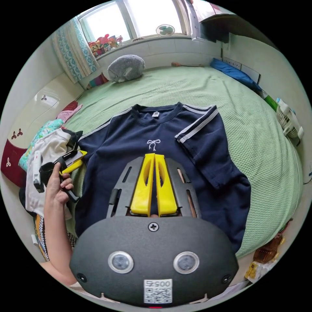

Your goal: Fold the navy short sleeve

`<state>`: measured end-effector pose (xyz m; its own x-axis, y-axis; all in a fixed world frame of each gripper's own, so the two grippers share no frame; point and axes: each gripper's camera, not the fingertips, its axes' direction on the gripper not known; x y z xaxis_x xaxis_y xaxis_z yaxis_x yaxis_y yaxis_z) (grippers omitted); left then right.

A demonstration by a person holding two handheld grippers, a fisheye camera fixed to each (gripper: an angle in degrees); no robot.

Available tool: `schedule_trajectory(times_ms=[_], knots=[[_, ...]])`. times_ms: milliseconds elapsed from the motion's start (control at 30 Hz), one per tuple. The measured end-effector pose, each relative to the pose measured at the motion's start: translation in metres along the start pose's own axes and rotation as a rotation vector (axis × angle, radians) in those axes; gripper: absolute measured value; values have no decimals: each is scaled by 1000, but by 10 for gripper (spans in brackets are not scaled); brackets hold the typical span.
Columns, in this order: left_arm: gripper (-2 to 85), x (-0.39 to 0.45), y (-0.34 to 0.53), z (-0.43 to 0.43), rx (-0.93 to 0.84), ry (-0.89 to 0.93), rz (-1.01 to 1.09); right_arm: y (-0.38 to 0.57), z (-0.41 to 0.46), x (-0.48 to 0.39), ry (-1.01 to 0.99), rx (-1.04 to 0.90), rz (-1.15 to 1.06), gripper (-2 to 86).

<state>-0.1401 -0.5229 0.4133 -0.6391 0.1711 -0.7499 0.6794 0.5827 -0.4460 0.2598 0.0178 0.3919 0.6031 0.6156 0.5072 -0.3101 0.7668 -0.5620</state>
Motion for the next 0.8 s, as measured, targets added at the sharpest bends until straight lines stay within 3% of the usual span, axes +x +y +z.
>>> schedule_trajectory(times_ms=[167, 300, 467, 633, 733, 800], knots=[[58, -6, -6, -1, -22, 30, -44, -3, 7, -35, -123, 11, -129, 1], [50, -10, -12, 4, -56, 43, -60, -19, 16, -88, -279, -1, -270, 62], [50, -12, -18, 4, -83, 48, -45, -72, 28, -186, -264, 25, -563, 89], [48, -15, -21, 8, -88, 53, -51, -119, 106, -295, -164, -240, -861, 115], [48, -16, -24, 14, -111, 47, -57, -128, 145, -328, -37, -281, -924, 112], [47, -17, -25, 14, -109, 59, -61, -135, 159, -339, -60, -297, -914, 106]])
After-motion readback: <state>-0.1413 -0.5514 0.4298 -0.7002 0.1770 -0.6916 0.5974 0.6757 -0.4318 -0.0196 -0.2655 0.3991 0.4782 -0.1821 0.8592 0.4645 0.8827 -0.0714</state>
